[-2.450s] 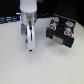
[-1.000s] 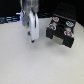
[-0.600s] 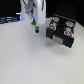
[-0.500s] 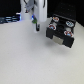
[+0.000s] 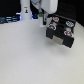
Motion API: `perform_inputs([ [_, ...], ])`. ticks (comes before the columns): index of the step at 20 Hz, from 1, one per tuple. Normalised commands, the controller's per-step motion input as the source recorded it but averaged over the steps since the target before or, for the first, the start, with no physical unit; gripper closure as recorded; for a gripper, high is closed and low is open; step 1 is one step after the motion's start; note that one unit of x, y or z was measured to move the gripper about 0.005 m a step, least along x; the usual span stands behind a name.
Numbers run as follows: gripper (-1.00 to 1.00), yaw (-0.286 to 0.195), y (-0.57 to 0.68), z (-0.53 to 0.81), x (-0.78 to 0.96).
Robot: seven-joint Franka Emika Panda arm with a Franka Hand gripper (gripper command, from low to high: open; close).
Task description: Open the kcup holder, insert the kcup into the holder, and close the kcup holder
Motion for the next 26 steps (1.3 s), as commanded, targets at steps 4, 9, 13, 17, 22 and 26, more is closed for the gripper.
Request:
perform_inputs([
  [4, 1.0, 0.015, 0.65, 0.3, 0.19],
  [9, 1.0, 0.004, 0.37, 0.16, 0.2],
  [13, 1.0, 0.007, 0.14, 0.11, 0.09],
  [17, 1.0, 0.007, 0.13, 0.07, 0.06],
  [22, 1.0, 0.0, 0.02, 0.06, 0.04],
  [26, 1.0, 0.0, 0.3, 0.44, 0.33],
])
